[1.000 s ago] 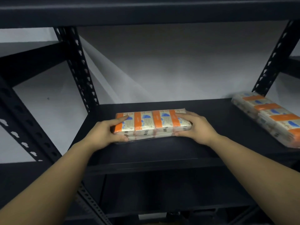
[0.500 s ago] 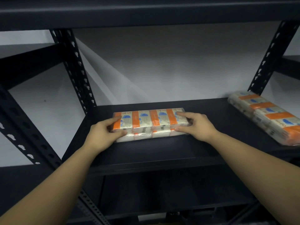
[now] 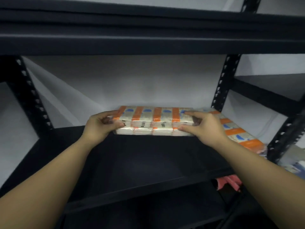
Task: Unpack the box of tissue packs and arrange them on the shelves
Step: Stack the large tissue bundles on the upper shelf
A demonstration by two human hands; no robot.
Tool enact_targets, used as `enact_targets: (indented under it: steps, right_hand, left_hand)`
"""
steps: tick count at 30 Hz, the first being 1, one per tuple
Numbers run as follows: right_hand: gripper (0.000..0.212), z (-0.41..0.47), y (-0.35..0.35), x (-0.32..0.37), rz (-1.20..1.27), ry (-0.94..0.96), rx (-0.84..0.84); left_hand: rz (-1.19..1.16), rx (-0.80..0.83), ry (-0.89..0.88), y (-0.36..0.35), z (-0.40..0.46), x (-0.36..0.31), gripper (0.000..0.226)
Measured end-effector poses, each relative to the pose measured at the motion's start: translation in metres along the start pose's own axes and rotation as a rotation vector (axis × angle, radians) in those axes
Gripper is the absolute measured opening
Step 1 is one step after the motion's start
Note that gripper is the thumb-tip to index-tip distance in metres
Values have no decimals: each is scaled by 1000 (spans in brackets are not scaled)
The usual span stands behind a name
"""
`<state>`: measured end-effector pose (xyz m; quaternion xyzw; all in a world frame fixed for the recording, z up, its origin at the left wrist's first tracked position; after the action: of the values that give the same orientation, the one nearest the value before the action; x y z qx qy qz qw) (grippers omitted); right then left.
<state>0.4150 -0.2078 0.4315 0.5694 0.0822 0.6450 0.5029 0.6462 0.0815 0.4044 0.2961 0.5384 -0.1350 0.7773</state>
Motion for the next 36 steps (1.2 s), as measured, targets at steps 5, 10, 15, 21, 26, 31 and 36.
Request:
enact_targets:
  steps: [5,10,15,21,26,31,36]
  right_hand:
    - [61,-24,82,-49,-75,-83,-170]
    - [62,-53,141,-87,-195,-175,-306]
    - [57,-81,166,-101,-275,-195,-410]
    - [57,-99,164,-113,-312,-227,-448]
    - [55,-107,149,-113,-344,-218,-469]
    - [59,-106,141,-116,-333,-243,-482]
    - [63,-106,134,-121,-330,-262,-455]
  left_hand:
    - [-120,117,-55,-105,62,-16,49]
    - [-196,238,-91,-203,118,-35,50]
    - [-313,424,-38,-281,158,-51,46]
    - [-289,561,-67,-333,183,-52,45]
    - [-247,584,-111,-348,193,-51,46]
    - [-227,577,-115,-354,198,-54,43]
    - [-202,559,-126,-357,199,-46,49]
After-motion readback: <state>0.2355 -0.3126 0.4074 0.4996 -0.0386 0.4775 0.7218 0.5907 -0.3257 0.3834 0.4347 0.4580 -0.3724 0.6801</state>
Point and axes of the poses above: each hand's wrist, its own z-axis towards the middle knuckle, its own y-axis out of the back of the hand, x = y × z, the point moved 8 cm from there along z, towards the middle knuckle, and after that the axes turned 5 degrees about x, right-handed, at the moved point
